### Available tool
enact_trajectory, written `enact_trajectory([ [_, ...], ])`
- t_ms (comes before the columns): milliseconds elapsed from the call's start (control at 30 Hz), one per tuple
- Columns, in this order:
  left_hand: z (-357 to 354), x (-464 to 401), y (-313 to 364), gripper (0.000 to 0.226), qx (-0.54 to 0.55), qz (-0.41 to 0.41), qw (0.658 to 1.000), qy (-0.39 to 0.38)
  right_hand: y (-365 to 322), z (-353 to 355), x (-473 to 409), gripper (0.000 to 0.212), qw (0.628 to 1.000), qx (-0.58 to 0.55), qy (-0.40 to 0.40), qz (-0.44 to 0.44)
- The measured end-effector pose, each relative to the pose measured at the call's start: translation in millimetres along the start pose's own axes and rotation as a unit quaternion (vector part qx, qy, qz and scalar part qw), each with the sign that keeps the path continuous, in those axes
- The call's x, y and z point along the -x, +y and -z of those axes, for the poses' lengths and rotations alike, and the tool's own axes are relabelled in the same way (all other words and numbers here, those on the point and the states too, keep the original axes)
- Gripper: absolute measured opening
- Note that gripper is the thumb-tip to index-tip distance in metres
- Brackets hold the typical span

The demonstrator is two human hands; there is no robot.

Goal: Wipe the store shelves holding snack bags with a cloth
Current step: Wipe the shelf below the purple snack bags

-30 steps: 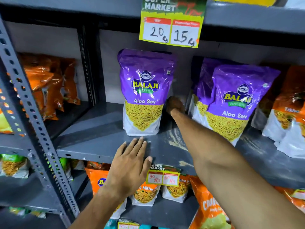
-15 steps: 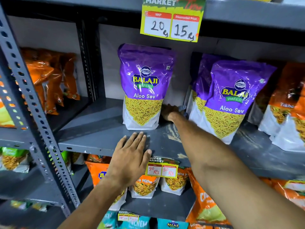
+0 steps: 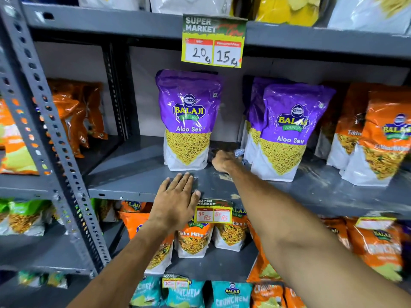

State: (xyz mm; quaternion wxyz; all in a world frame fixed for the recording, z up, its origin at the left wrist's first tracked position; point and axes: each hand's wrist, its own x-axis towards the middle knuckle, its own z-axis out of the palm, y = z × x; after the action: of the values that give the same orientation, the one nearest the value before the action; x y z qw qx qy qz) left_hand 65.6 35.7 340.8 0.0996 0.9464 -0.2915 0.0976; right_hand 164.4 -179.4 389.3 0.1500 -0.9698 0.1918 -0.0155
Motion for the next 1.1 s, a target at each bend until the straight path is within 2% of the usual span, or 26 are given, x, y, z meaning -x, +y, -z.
enact_trajectory([
  [467, 0, -2, -1, 0.072, -0.01, 0.005, 1.0, -0.016, 5, -3, 52, 0.05, 0.997, 0.04, 0.003, 0.071],
  [567, 1, -1, -1, 0.08, -0.001, 0.003, 1.0, -0.011, 10, -4, 64, 0.048, 0.995, 0.035, 0.018, 0.092],
  [733, 1, 0, -1, 0.081, 0.006, 0.002, 1.0, -0.011, 35, 1, 92, 0.053, 0.985, 0.05, 0.027, 0.164],
  [867, 1, 1, -2, 0.069, 0.004, 0.005, 1.0, -0.014, 65, 9, 119, 0.052, 0.972, 0.042, 0.031, 0.227],
  [1000, 2, 2, -1, 0.067, 0.007, 0.004, 1.0, -0.015, 89, 15, 138, 0.052, 0.971, 0.002, 0.019, 0.24],
  [1100, 2, 1, -2, 0.067, 0.007, 0.006, 1.0, -0.017, 103, 25, 147, 0.046, 0.97, 0.017, 0.012, 0.244],
])
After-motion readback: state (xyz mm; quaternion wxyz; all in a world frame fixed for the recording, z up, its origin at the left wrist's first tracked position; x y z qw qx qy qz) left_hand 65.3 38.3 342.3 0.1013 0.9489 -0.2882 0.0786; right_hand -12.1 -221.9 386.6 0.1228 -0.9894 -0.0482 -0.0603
